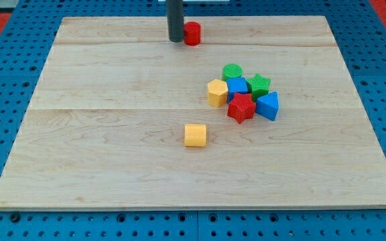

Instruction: Move the yellow heart to the horizontal left side of the red circle

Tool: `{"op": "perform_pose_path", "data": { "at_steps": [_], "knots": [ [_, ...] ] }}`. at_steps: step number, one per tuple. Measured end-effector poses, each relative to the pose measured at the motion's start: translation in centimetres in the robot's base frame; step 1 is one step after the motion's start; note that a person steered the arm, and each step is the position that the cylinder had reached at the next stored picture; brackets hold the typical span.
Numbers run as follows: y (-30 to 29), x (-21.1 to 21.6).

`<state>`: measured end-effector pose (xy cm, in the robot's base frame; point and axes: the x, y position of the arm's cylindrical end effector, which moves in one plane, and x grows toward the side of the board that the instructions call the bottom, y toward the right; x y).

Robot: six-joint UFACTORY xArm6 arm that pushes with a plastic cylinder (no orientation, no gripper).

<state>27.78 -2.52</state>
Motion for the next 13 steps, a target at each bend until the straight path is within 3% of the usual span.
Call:
{"op": "perform_pose_path", "data": {
  "at_steps": [1,2,3,4,6,7,9,10,11,12,13],
  "knots": [
    [-3.6,6.4],
    [-11.9,11.1],
    [-11.7,21.8],
    [-4.3,28.5],
    [16.9,27.3],
    [20.2,23.4],
    [-4.3,22.2],
    [-5.4,20.7],
    [-5.9,25.9],
    [-15.2,28.7],
    [-21.1,26.4]
  ]
}}
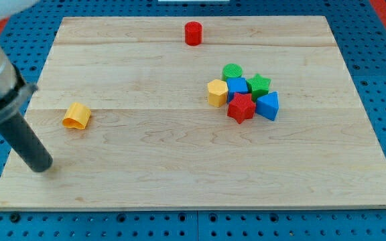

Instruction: Move the yellow heart to the horizontal left side of the red circle

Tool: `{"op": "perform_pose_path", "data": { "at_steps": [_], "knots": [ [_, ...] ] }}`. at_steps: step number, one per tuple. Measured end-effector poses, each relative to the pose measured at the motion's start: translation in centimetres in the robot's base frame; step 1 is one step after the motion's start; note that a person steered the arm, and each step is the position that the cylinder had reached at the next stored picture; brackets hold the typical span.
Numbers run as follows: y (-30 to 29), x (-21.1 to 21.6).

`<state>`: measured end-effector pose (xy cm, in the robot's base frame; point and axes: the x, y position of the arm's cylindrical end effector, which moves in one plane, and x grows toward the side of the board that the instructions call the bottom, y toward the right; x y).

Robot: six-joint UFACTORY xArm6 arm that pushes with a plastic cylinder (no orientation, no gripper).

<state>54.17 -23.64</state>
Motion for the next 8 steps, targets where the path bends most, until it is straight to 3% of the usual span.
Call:
{"op": "perform_pose_path", "data": {
  "at_steps": [2,4,6,8],
  "knots": [
    [2.7,-10.7],
    [8.9,-15.3],
    [10.7,-23.1],
    [9.3,-26.0]
  ]
}}
